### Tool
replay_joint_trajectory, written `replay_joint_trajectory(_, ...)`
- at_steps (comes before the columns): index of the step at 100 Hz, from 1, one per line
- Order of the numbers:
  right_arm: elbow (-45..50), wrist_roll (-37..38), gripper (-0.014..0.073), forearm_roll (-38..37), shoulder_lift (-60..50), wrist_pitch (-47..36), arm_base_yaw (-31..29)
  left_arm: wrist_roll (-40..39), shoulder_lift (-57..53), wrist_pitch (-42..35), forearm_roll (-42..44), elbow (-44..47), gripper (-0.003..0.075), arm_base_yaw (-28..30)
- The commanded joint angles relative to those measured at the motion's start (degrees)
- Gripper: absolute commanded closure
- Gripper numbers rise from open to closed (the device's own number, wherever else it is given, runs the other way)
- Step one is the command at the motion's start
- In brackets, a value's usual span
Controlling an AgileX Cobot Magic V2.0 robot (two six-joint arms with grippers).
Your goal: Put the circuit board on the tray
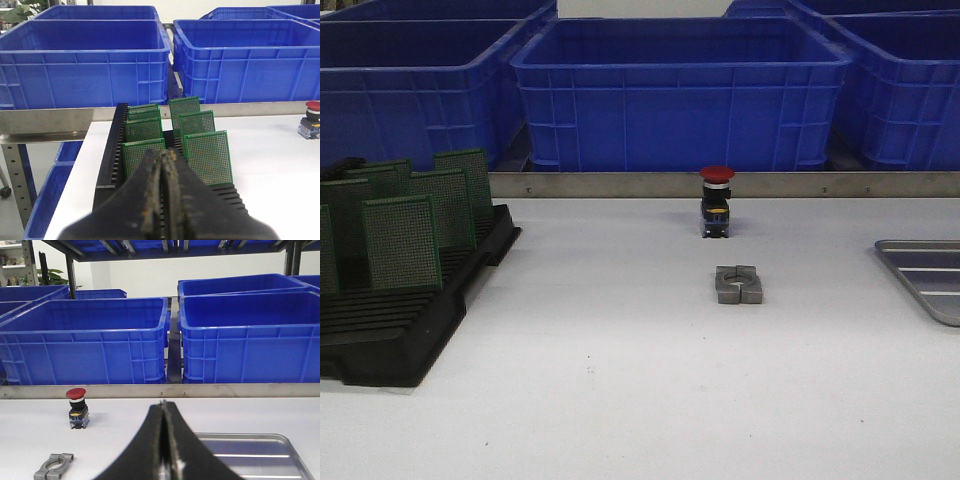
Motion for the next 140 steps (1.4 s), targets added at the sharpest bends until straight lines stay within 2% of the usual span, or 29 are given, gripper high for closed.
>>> replay_joint_trajectory(1, -0.77, -0.26, 0.0661, -0.63, -1.26, -4.91, 0.01, -0.44, -2.08, -4.49, -0.53, -0.09, 0.0738, 0.01)
replay_joint_trajectory(28, -0.77, -0.26, 0.0661, -0.63, -1.26, -4.91, 0.01, -0.44, -2.08, -4.49, -0.64, -1.03, 0.0738, 0.01)
replay_joint_trajectory(41, -0.77, -0.26, 0.0661, -0.63, -1.26, -4.91, 0.01, -0.44, -1.03, -2.39, -1.42, -5.53, 0.0738, 0.01)
replay_joint_trajectory(55, -0.77, -0.26, 0.0661, -0.63, -1.26, -4.91, 0.01, -0.44, 3.27, 3.18, -1.42, -13.57, 0.0738, 0.01)
replay_joint_trajectory(64, -0.77, -0.26, 0.0661, -0.63, -1.26, -4.91, 0.01, -0.44, 7.60, 9.41, -1.42, -19.66, 0.0738, 0.01)
replay_joint_trajectory(75, -0.77, -0.26, 0.0661, -0.63, -1.26, -4.91, 0.01, -0.44, 15.61, 18.54, -0.97, -28.18, 0.0738, 0.01)
replay_joint_trajectory(105, -0.77, -0.26, 0.0661, -0.63, -1.26, -4.91, 0.01, 0.29, 36.92, 36.51, -0.97, -48.13, 0.0738, 0.01)
replay_joint_trajectory(120, -0.77, -0.26, 0.0661, -0.63, -1.26, -4.86, 0.00, 3.12, 45.01, 40.73, -1.22, -53.59, 0.0738, 0.01)
replay_joint_trajectory(140, -0.77, -0.26, 0.0661, -0.63, -1.26, -4.86, 0.00, 7.07, 49.89, 41.32, -1.47, -54.68, 0.0738, 0.01)
